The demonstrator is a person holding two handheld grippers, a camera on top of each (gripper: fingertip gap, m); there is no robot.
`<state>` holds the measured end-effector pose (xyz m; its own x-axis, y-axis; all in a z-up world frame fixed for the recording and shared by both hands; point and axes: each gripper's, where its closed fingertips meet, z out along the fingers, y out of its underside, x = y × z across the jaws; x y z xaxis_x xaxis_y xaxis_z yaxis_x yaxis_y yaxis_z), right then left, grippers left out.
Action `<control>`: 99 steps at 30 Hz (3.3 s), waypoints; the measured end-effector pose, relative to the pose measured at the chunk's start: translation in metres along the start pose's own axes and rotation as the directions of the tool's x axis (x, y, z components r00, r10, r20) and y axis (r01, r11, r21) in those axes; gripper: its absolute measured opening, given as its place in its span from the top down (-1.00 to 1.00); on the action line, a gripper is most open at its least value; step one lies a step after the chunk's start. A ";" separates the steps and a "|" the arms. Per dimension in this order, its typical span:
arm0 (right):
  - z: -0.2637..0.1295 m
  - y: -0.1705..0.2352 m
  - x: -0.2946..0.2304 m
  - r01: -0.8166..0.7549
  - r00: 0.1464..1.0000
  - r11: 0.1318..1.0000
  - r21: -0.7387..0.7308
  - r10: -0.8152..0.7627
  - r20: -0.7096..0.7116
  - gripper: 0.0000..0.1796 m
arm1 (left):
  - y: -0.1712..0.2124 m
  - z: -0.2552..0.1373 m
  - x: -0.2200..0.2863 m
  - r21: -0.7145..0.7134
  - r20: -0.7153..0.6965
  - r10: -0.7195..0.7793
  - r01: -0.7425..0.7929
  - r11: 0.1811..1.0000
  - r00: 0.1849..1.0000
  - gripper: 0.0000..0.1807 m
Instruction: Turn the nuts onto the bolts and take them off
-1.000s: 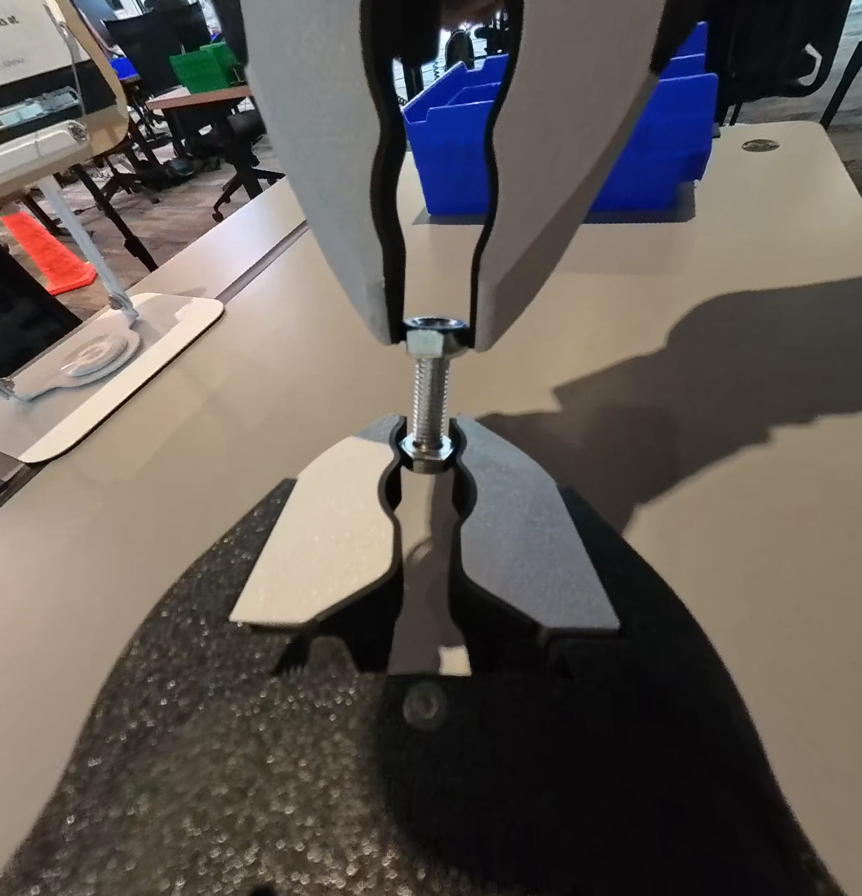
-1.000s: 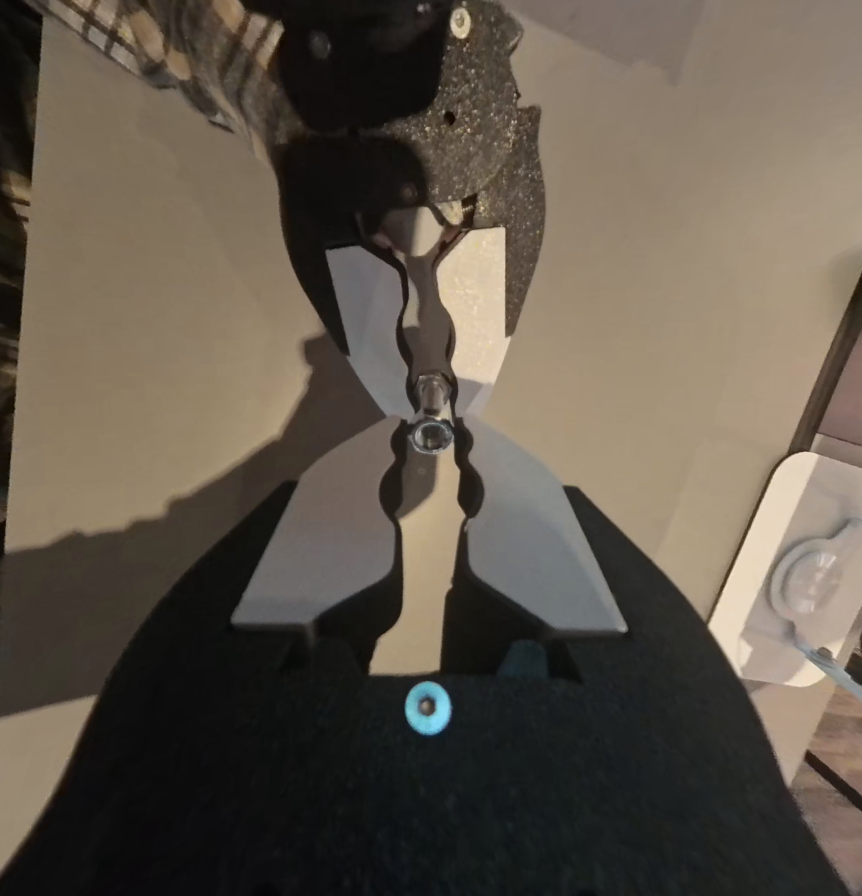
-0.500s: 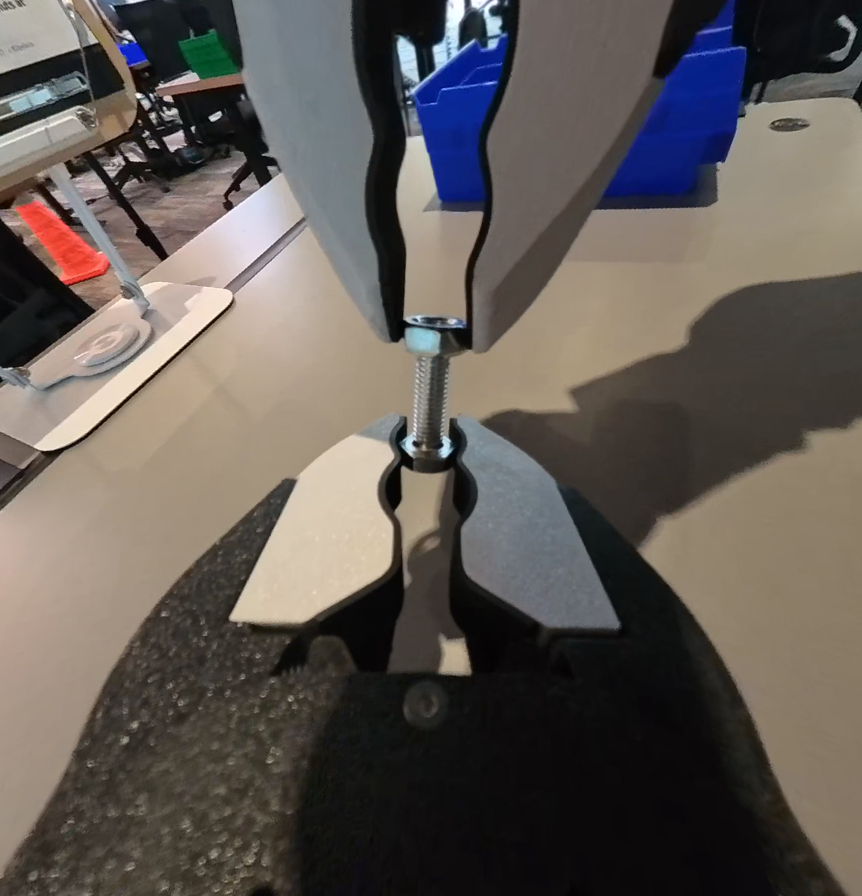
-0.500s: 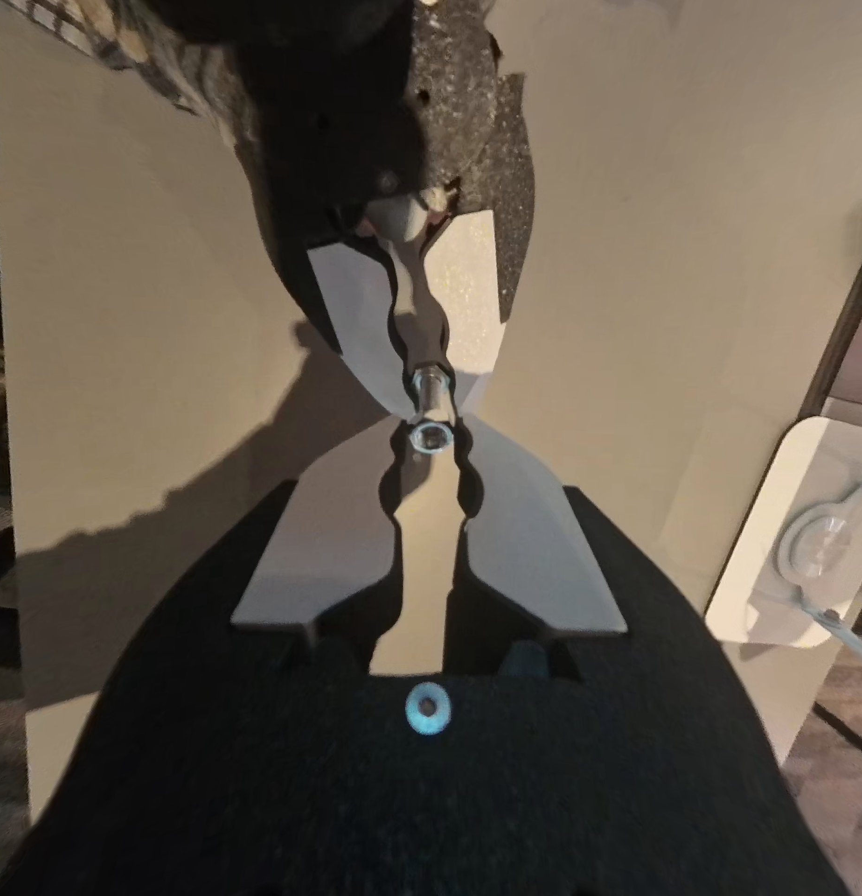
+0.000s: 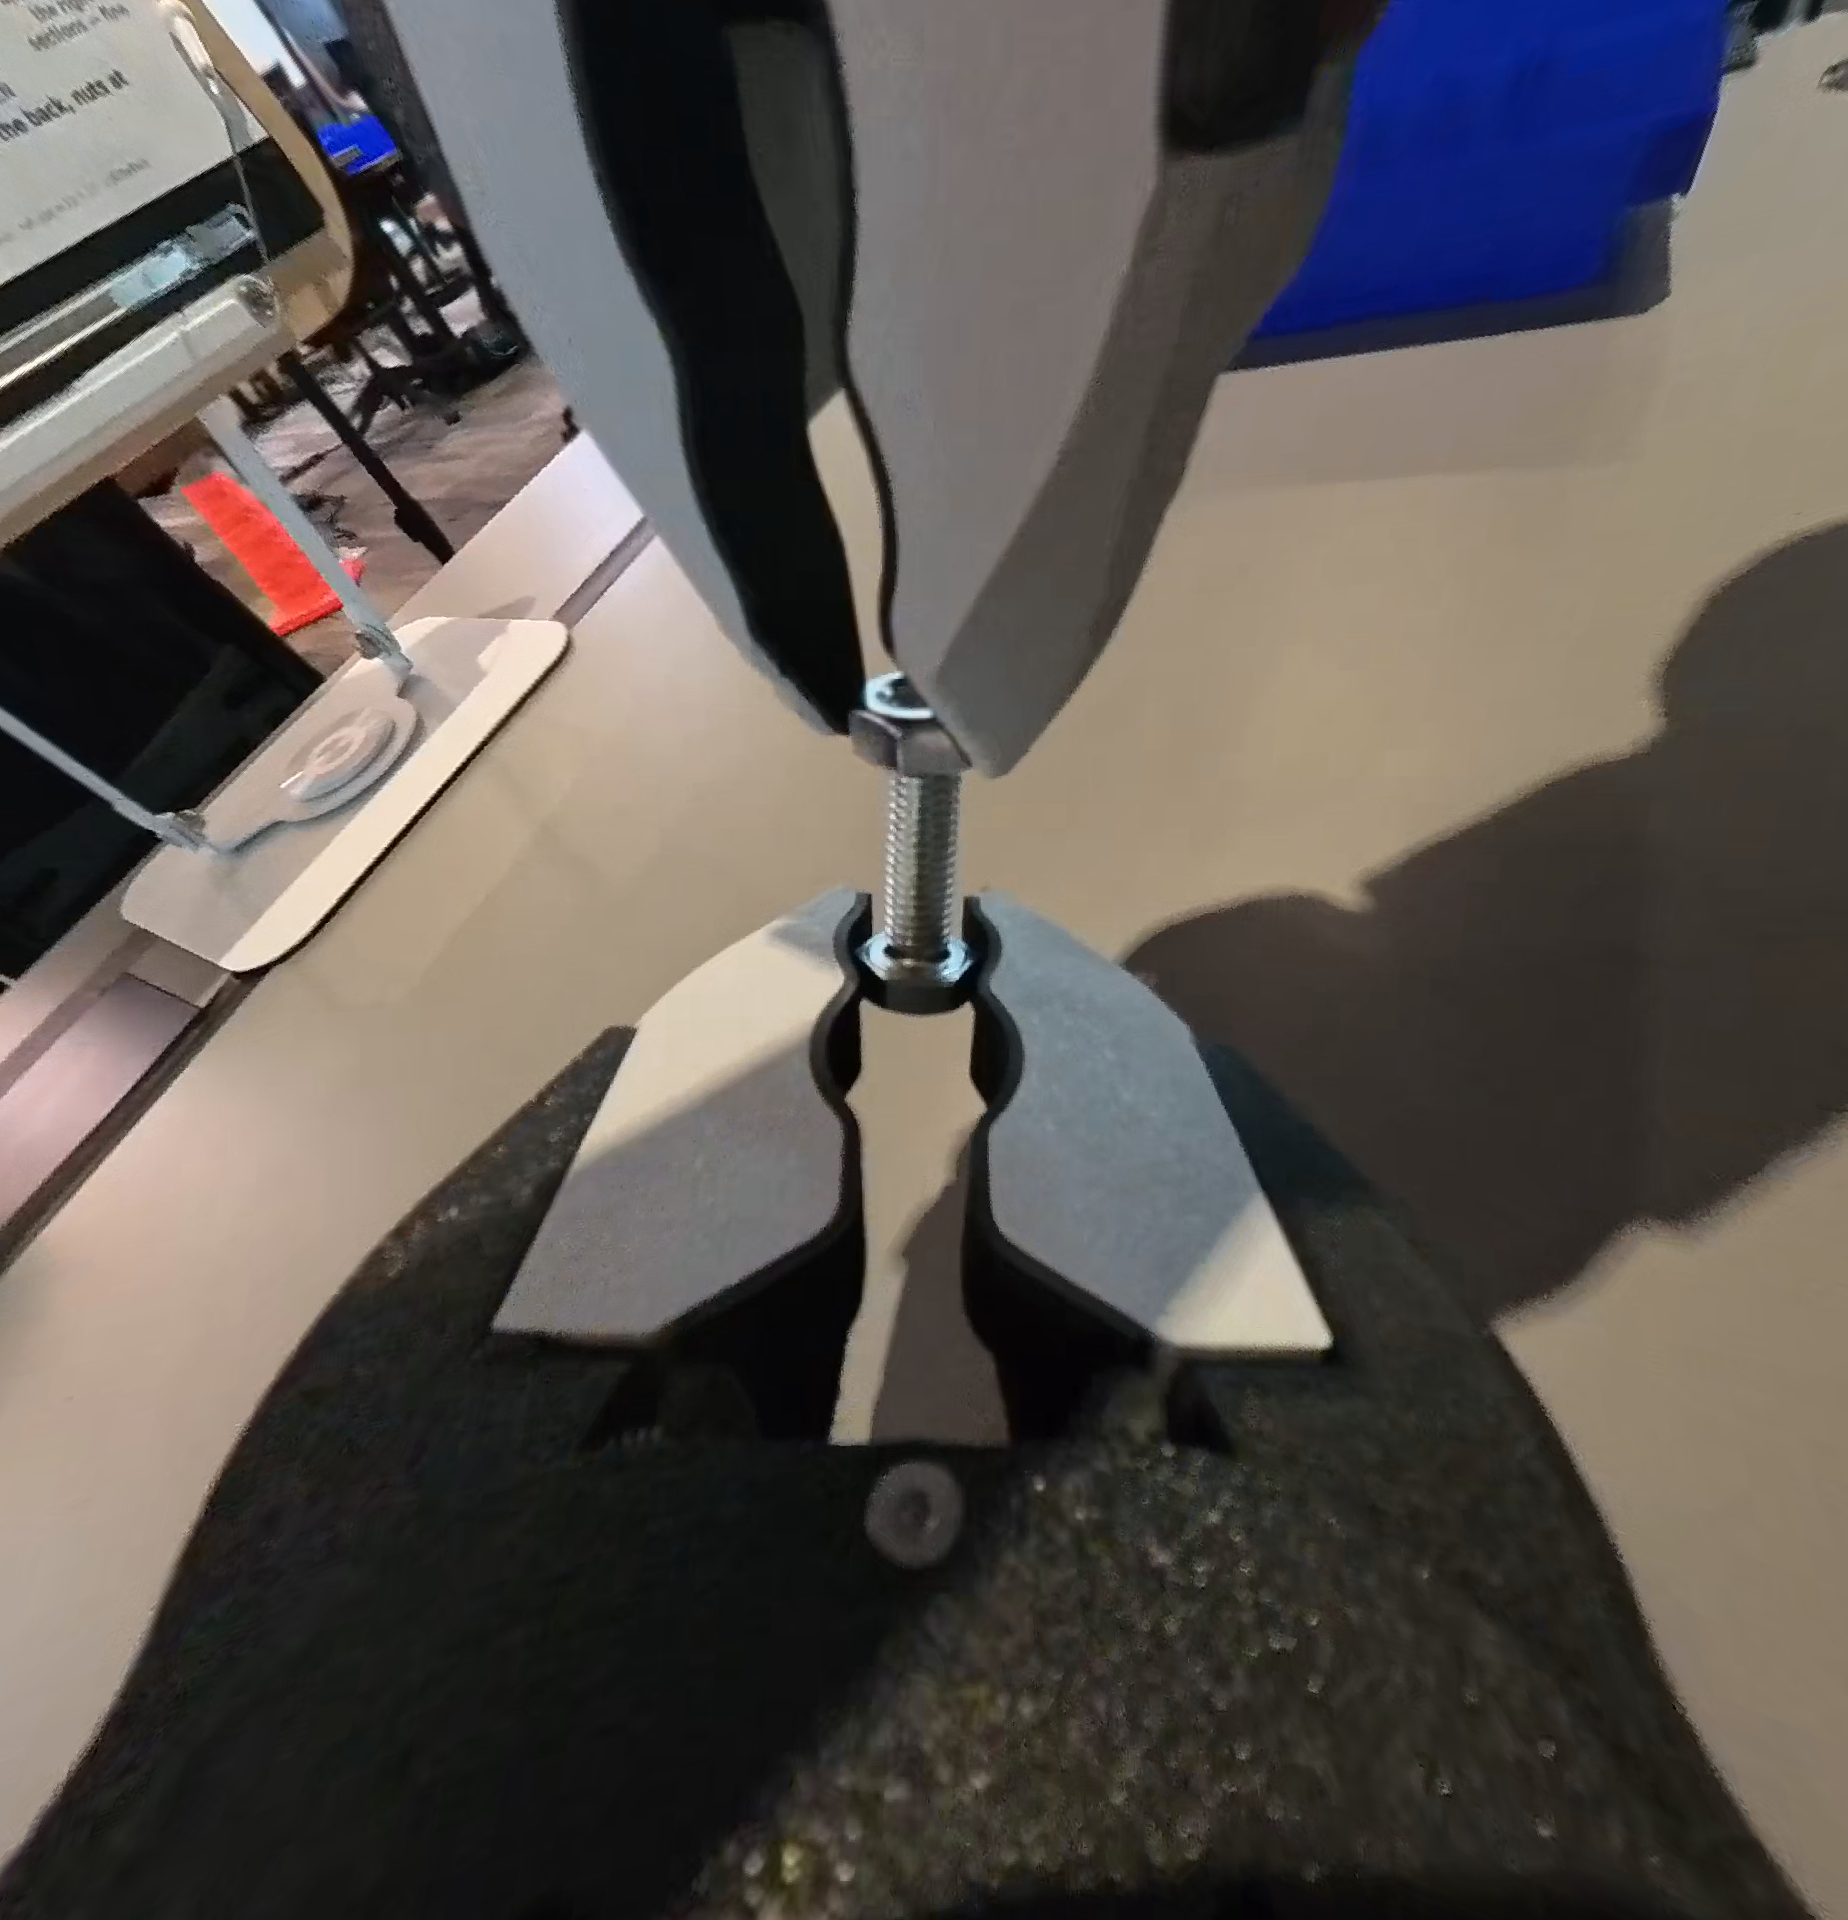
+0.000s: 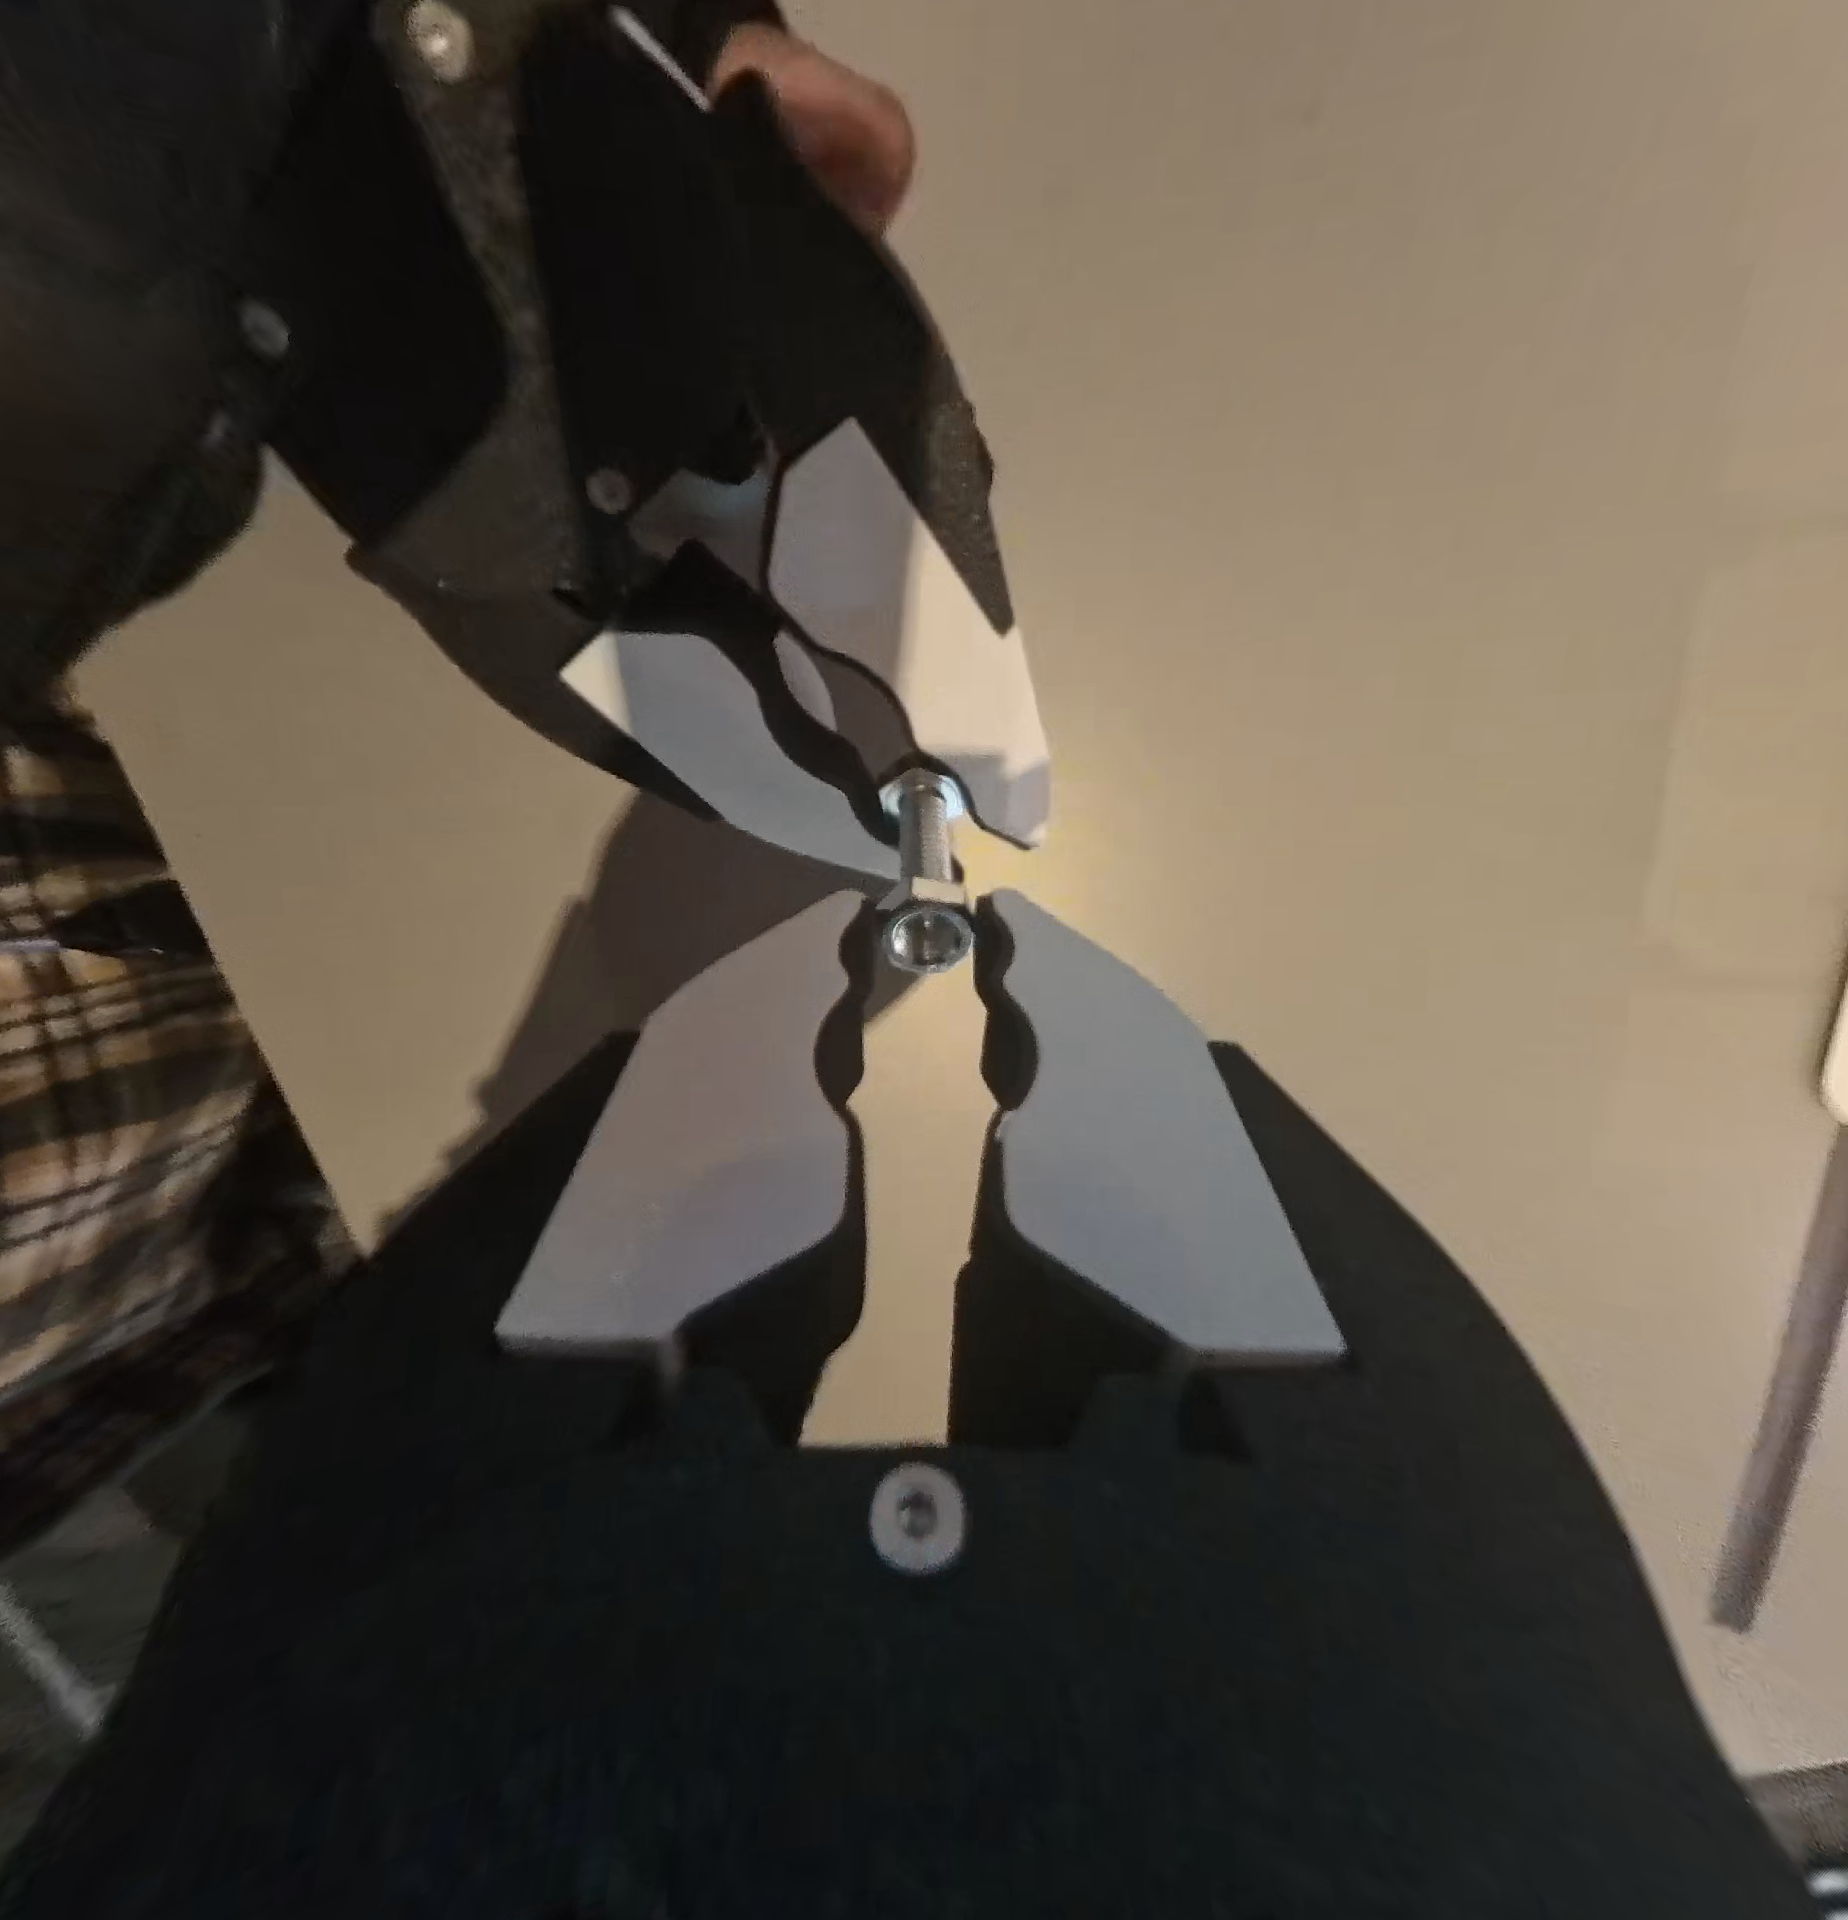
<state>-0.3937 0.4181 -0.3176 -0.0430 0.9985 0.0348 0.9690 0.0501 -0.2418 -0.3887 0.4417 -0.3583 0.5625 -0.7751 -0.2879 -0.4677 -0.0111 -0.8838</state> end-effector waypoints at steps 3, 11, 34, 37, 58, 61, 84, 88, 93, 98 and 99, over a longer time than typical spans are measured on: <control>-0.001 0.001 0.000 -0.108 0.994 0.994 -0.012 0.108 0.020 0.81 | -0.001 0.000 0.000 0.005 0.008 0.015 -0.015 1.000 1.000 0.82; 0.000 0.004 0.000 -0.279 0.956 0.959 -0.047 0.282 0.075 0.81 | -0.002 0.000 0.003 0.010 -0.002 0.013 -0.013 1.000 1.000 0.83; -0.020 -0.011 0.007 -0.076 0.997 0.958 0.278 0.067 0.041 0.81 | -0.029 -0.019 -0.004 0.236 -0.186 -0.227 0.267 0.934 0.956 0.83; -0.022 -0.011 0.006 -0.096 0.994 0.943 0.318 0.076 0.077 0.81 | -0.033 -0.022 -0.004 0.260 -0.188 -0.212 0.257 0.931 0.959 0.83; 0.056 0.110 0.016 -0.197 0.980 0.972 0.126 0.195 0.029 0.81 | -0.041 -0.033 -0.010 0.340 -0.275 -0.268 0.354 0.871 0.923 0.83; 0.078 0.120 0.011 -0.173 0.985 0.981 0.084 0.171 0.028 0.81 | -0.040 -0.032 -0.009 0.334 -0.273 -0.263 0.347 0.876 0.925 0.83; -0.036 0.021 0.008 -0.178 0.982 0.413 0.893 0.015 0.189 0.75 | -0.037 -0.023 0.006 0.288 -0.340 -0.263 0.366 0.885 0.903 0.83; -0.028 -0.003 -0.005 -0.122 0.984 0.434 0.893 -0.062 0.164 0.70 | -0.039 -0.022 0.009 0.288 -0.342 -0.247 0.352 0.891 0.906 0.82; -0.025 -0.014 -0.006 -0.139 0.977 0.409 0.902 -0.092 0.192 0.81 | -0.039 -0.023 0.009 0.288 -0.352 -0.253 0.361 0.887 0.901 0.83; -0.023 -0.021 -0.008 -0.100 0.975 0.430 0.897 -0.139 0.176 0.90 | -0.040 -0.022 0.012 0.283 -0.353 -0.241 0.348 0.894 0.904 0.82; -0.022 -0.022 -0.008 -0.069 0.976 0.463 0.884 -0.150 0.155 0.90 | -0.039 -0.022 0.011 0.276 -0.353 -0.242 0.348 0.896 0.904 0.82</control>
<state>-0.4089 0.4089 -0.2914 -0.2254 0.9709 -0.0804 0.2368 -0.0255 -0.9712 -0.3789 0.4196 -0.3193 0.3811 -0.9207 0.0841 -0.0347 -0.1051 -0.9939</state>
